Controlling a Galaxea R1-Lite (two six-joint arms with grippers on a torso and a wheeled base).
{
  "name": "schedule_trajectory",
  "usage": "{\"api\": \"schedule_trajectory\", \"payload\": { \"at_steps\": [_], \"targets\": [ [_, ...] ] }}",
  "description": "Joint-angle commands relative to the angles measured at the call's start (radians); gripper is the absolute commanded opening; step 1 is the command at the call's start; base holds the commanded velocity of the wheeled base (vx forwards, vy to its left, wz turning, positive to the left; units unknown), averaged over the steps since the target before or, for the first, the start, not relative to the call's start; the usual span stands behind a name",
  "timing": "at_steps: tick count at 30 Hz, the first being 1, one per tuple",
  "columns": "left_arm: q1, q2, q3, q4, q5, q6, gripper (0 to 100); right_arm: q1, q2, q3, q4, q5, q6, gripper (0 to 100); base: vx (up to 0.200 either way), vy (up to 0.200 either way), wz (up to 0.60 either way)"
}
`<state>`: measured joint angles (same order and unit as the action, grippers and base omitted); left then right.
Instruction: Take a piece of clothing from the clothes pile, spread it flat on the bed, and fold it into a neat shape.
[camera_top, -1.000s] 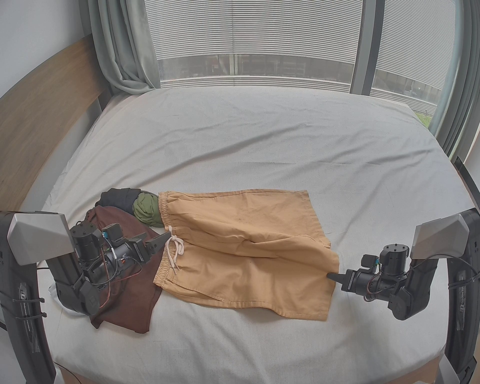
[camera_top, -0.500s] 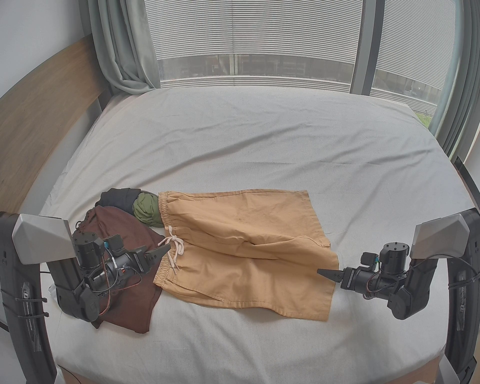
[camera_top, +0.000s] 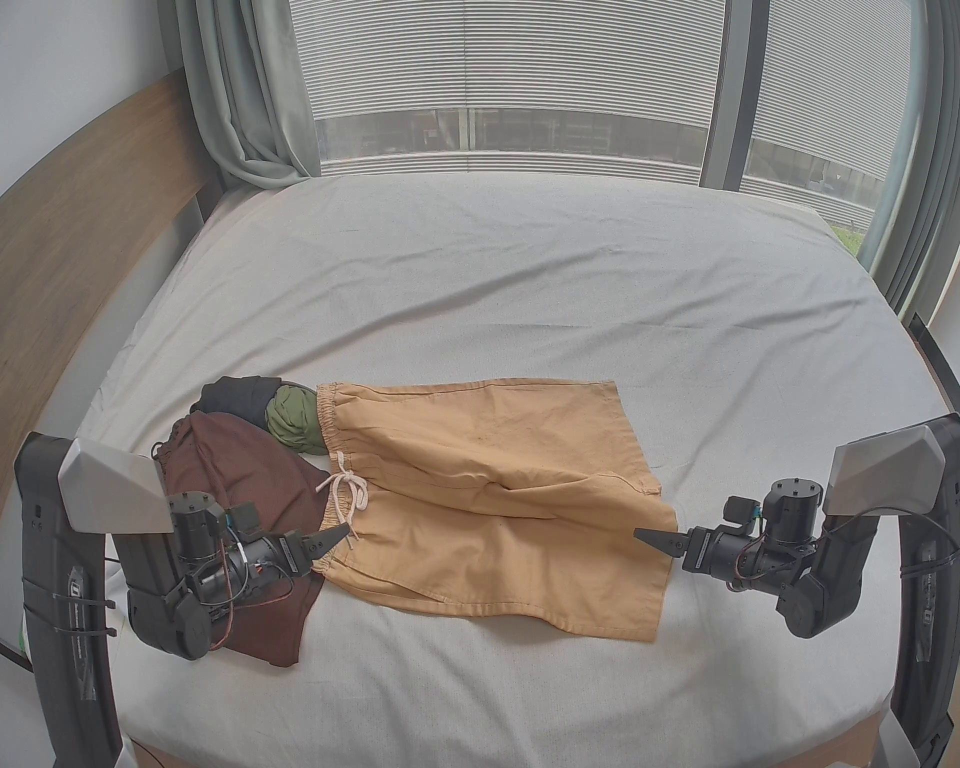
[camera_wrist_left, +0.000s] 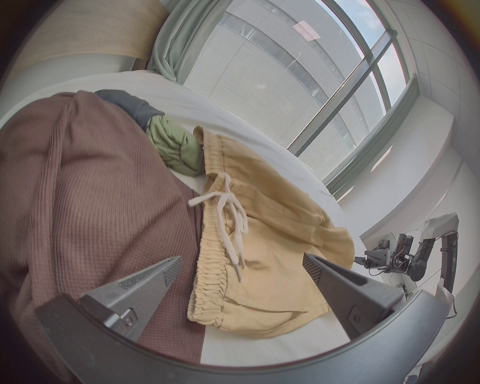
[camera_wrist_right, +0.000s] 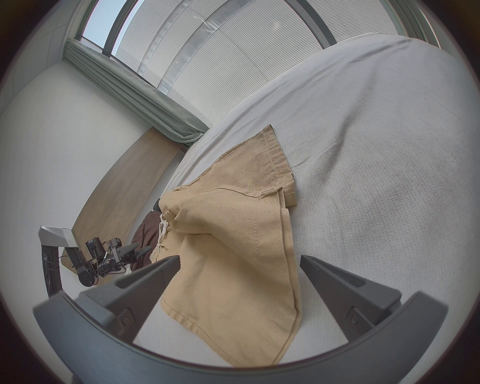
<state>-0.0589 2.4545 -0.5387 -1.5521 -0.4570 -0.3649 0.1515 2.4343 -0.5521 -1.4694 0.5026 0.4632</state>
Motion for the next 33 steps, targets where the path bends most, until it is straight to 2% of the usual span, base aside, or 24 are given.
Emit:
{"api": "schedule_trajectory", "payload": {
  "at_steps": [1, 10, 16, 28, 29, 33],
  "targets": [
    [-0.005, 0.054, -0.007, 0.000, 0.001, -0.003, 100, 0.000, 0.003, 0.000, -0.003, 0.001, 0.000, 100, 0.000, 0.000, 0.00],
    [-0.009, 0.077, -0.003, 0.001, 0.004, -0.005, 100, 0.000, 0.003, -0.002, -0.003, 0.001, 0.000, 100, 0.000, 0.000, 0.00],
    [-0.042, 0.078, -0.001, 0.001, 0.004, -0.040, 100, 0.003, 0.003, 0.000, -0.005, 0.001, 0.000, 100, 0.000, 0.000, 0.00],
    [-0.041, 0.092, -0.018, 0.000, 0.020, -0.046, 100, 0.003, 0.006, 0.000, -0.005, -0.001, 0.000, 100, 0.000, 0.000, 0.00],
    [-0.039, 0.097, -0.023, 0.000, 0.020, -0.046, 0, 0.005, 0.006, 0.001, -0.003, -0.001, 0.000, 100, 0.000, 0.000, 0.00],
    [-0.036, 0.097, -0.023, 0.000, 0.020, -0.046, 0, 0.007, 0.008, 0.008, -0.003, -0.001, -0.003, 100, 0.000, 0.000, 0.00]
  ]
}}
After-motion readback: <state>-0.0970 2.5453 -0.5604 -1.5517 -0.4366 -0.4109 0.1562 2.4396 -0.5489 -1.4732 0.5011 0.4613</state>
